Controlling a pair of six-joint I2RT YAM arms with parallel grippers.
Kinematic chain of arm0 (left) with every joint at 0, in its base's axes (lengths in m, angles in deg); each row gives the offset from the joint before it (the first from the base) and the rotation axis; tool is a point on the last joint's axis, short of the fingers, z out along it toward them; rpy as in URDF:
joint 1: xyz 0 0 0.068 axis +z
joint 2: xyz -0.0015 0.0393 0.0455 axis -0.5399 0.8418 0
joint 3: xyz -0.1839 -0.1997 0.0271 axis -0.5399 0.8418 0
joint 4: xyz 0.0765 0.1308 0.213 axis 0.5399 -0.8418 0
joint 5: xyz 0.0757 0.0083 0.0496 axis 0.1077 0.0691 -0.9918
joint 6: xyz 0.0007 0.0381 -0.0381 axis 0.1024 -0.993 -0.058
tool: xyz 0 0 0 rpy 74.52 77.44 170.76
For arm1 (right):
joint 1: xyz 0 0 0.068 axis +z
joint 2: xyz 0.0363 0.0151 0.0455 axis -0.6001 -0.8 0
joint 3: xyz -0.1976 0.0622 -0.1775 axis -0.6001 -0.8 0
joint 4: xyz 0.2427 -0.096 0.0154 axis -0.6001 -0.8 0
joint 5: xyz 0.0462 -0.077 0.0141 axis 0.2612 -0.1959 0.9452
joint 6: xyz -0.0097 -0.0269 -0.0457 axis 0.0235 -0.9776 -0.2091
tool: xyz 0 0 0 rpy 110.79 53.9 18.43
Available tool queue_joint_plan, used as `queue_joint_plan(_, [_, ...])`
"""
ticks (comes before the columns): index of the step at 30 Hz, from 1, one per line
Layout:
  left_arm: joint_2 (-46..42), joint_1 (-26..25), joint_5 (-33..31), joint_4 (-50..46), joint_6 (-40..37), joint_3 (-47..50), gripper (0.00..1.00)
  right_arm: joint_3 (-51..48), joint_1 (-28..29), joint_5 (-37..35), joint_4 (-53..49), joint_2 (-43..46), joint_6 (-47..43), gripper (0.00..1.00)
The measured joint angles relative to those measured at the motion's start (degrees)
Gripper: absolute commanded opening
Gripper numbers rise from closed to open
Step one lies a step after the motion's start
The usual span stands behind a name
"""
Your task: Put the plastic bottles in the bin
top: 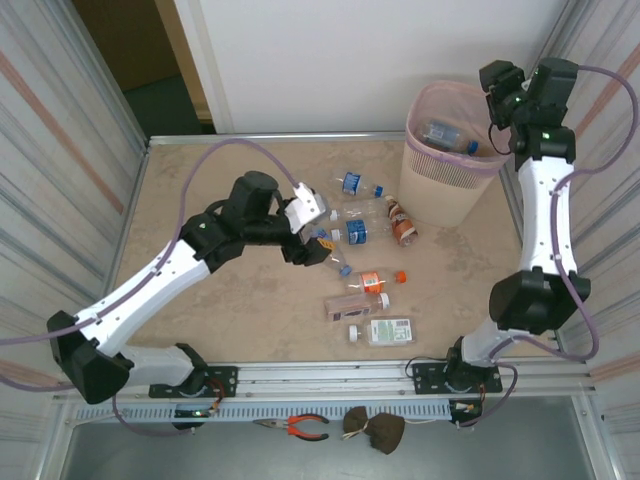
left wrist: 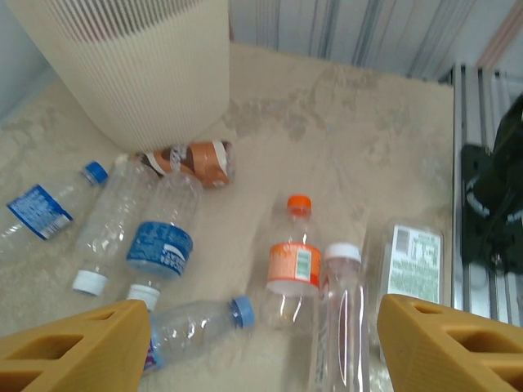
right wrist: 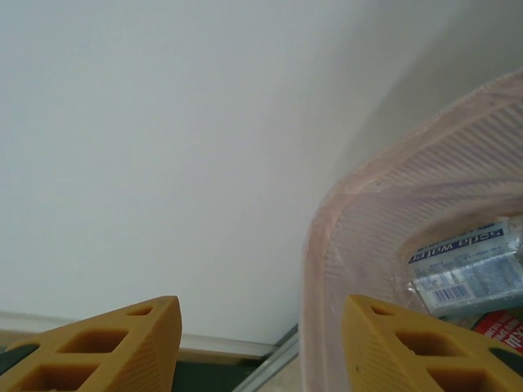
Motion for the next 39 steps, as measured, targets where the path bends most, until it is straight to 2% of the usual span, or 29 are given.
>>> queue_joint_plan(7, [7.28, -4.5, -5.09, -7.98, -5.03, -2.4, 0.75, -6.6, -0.13, -0.68, -1.99, 9.33, -9.86, 0.58])
queue_joint_plan(19, [23.43, -11.15, -13.29, -18.25, -9.4, -8.68, 0.75, -16.28, -4.28, -3.1, -6.12, 22.03, -16.57, 0.59])
queue_joint_plan(30, [31.32, -16.85, -16.02, -21.4, -9.38, -10.8, 0.78, -19.78, -7.58, -2.58, -7.87, 24.63, -17.46, 0.59])
queue_joint_plan(39, [34.95, -18.38, -18.56, -21.77, -9.27, -11.34, 0.78, -20.22, -8.31, -1.42, -8.37, 24.94, -17.46, 0.59])
